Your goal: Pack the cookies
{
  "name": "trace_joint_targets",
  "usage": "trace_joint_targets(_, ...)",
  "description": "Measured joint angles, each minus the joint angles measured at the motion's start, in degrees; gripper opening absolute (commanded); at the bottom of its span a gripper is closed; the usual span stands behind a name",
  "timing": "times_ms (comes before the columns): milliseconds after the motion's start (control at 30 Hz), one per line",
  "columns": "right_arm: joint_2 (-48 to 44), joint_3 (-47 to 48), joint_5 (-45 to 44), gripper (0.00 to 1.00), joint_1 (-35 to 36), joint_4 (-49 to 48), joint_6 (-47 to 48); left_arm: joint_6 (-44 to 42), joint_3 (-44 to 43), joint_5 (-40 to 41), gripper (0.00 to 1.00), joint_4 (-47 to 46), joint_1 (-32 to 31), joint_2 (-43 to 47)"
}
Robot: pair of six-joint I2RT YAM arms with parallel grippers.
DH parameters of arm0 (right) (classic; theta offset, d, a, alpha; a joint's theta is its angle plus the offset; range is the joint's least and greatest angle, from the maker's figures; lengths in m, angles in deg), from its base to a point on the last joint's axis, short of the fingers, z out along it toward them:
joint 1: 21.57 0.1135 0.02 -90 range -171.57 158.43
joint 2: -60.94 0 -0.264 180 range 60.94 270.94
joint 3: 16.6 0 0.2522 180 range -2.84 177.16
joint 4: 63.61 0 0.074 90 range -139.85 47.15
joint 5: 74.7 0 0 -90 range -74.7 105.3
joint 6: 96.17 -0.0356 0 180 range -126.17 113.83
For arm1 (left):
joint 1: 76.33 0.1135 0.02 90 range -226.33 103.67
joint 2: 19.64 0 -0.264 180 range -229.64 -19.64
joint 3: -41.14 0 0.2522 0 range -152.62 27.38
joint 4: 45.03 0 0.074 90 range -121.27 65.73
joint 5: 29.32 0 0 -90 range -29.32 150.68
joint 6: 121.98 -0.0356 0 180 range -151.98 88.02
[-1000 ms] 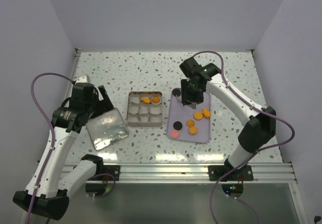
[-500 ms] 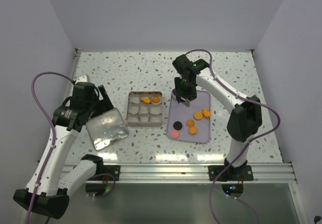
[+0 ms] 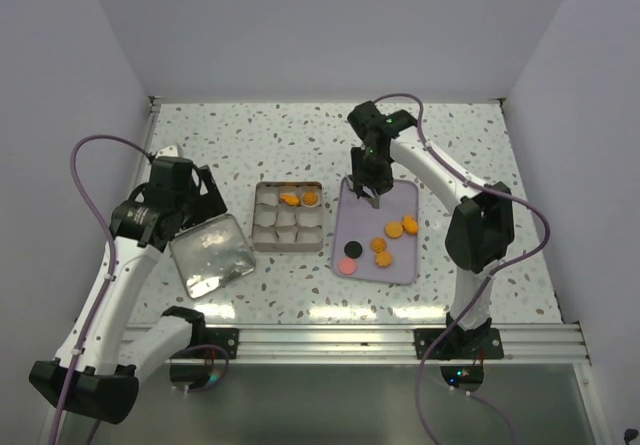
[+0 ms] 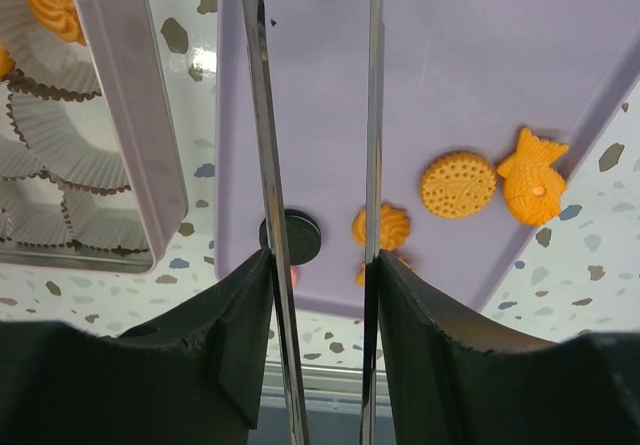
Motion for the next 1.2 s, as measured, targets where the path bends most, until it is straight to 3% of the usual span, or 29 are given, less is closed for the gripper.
trace_joint_targets(133,0.2,0.09,0.92,0.4,-0.04,-0.04,0.13,-0.07,-0.55,0.0,0.95,-0.07,0.0,-0.72)
trace_joint_targets(367,0.17,1.03,0.94,0.4,-0.15,0.76,0.09,-0.04,-0.63,-0.04,0.95,-0.09,0.0,-0.87)
trace_joint_targets(733,-0.13,16.06,1.33,0.38,-1.01,6.58,-0.7,0.24,-0.63,-1.36,0.95,-0.15,0.0,0.94)
trace_joint_targets(900,-1.73,18.01,4.81,0.38,-0.48,6.43,-1.62,0.74,-0.63,-1.88,0.94,-0.15,0.0,1.88)
trace_joint_targets(1200,-0.22,23.91,12.46,0.38,13.29,1.7,-4.52,1.9,-0.63,-3.32,0.94,-0.17,0.0,2.1)
